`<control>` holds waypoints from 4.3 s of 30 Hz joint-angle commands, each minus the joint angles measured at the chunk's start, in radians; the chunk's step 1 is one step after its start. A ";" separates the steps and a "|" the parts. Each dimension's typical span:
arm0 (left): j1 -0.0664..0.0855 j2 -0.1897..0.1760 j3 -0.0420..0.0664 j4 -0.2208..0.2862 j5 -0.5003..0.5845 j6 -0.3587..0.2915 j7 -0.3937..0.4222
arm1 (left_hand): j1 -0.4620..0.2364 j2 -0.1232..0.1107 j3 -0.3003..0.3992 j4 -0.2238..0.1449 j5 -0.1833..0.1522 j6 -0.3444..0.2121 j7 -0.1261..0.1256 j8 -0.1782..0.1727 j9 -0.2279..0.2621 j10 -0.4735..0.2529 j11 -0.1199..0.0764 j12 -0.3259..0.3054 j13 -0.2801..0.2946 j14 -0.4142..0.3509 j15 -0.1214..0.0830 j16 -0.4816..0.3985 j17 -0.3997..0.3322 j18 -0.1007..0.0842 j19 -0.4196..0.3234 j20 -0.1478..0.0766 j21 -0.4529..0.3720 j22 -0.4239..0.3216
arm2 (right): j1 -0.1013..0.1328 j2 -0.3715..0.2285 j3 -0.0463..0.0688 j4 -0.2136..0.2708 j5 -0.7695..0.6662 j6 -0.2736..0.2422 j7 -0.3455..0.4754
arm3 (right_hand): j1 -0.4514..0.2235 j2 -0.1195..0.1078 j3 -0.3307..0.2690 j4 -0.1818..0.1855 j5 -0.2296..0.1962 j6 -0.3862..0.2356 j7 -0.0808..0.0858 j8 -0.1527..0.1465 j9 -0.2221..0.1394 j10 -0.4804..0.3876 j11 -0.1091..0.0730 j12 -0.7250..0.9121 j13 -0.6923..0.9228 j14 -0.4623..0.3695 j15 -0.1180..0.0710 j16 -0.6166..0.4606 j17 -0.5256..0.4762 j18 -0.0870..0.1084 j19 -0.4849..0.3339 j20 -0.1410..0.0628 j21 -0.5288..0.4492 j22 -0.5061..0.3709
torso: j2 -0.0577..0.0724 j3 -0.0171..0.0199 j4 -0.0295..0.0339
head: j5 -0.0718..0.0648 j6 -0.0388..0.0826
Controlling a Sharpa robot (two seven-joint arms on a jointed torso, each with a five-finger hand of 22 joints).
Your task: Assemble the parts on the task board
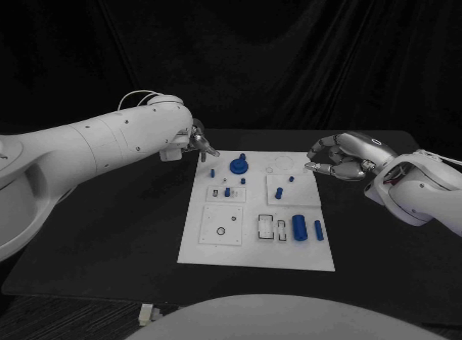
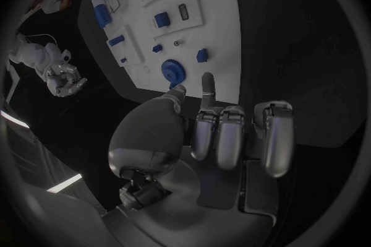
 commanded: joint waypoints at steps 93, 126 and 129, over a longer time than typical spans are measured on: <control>-0.070 0.045 0.001 -0.052 -0.035 0.048 0.064 | 0.055 0.026 0.008 -0.027 0.063 -0.040 0.003 -0.025 0.030 0.104 0.000 0.003 0.261 0.106 0.002 0.003 0.263 0.007 -0.023 -0.004 -0.058 0.204 | -0.002 0.001 0.001 -0.006 -0.001 0.007 -0.014 | -0.004 0.007 -0.003 -0.004 0.004 0.009 0.002 -0.011 -0.005 0.103 0.007 0.003 0.263 0.089 0.007 0.001 0.188 0.006 0.017 0.005 -0.014 0.193 | -0.001 0.0008 -0.0003 | -0.007 0.000; -0.080 0.054 0.001 -0.066 -0.035 0.051 0.060 | 0.068 0.032 0.024 -0.039 0.088 -0.049 0.005 -0.036 0.032 0.104 0.001 0.003 0.261 0.106 0.002 0.003 0.263 0.005 -0.018 -0.003 -0.054 0.206 | -0.002 0.002 0.001 -0.006 -0.001 0.022 -0.018 | -0.002 0.007 -0.002 -0.005 0.004 0.010 0.002 -0.013 -0.006 0.103 0.008 0.003 0.263 0.089 0.007 0.001 0.188 0.006 0.016 0.006 -0.016 0.193 | -0.001 0.0005 -0.0003 | -0.011 0.000; -0.081 0.054 0.001 -0.066 -0.035 0.047 0.064 | 0.069 0.032 0.025 -0.040 0.090 -0.049 0.005 -0.036 0.032 0.104 0.001 0.003 0.261 0.106 0.002 0.003 0.263 0.005 -0.019 -0.003 -0.055 0.206 | -0.002 0.002 0.001 -0.006 -0.001 0.022 -0.019 | -0.002 0.007 -0.002 -0.005 0.004 0.010 0.002 -0.013 -0.006 0.103 0.008 0.003 0.263 0.089 0.007 0.001 0.188 0.006 0.016 0.006 -0.016 0.193 | -0.001 0.0003 -0.0005 | -0.010 0.000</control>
